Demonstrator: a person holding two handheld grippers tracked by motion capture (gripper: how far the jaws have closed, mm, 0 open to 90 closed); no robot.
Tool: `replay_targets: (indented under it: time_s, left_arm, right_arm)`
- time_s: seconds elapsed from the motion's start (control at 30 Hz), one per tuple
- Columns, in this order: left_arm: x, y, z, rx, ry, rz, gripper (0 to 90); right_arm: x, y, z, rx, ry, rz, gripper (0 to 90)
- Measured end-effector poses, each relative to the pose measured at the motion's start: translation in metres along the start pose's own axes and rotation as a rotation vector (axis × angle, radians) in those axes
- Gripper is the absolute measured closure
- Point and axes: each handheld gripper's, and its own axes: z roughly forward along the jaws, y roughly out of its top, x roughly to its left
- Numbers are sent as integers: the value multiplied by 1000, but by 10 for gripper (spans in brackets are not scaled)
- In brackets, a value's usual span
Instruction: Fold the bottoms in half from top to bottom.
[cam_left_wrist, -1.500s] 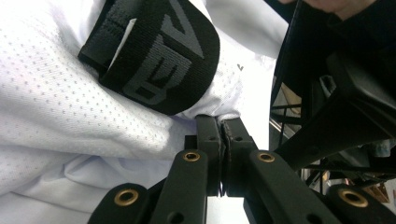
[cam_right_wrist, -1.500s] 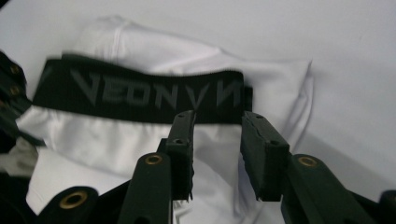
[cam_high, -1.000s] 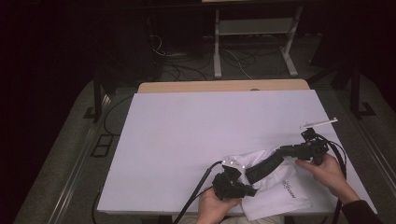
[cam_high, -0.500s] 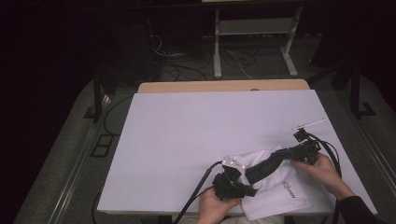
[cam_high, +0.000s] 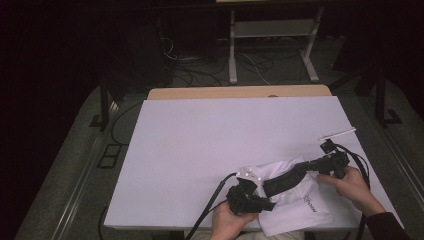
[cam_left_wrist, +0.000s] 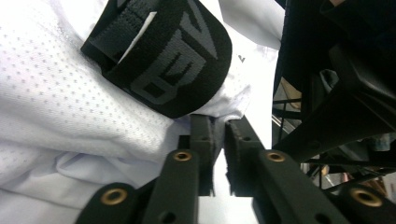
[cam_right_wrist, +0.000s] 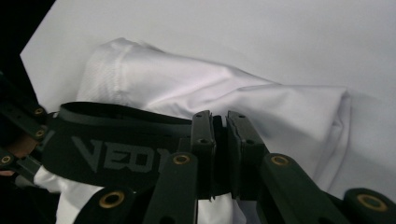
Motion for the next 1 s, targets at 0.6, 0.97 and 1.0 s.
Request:
replay_targets:
  time_s: [0.6,0.97,1.0]
  left_arm:
    - [-10,13,-29,-144,118,80,290]
    - [19,38,-40,-232,76,61,150]
    - [21,39,-41,-244,74,48,141]
  right_arm:
    - [4,-14,-25,-55,121,-101,815]
    - [9,-35,-33,-5,191,-168,812]
    - [9,-38,-34,2,191,-175,811]
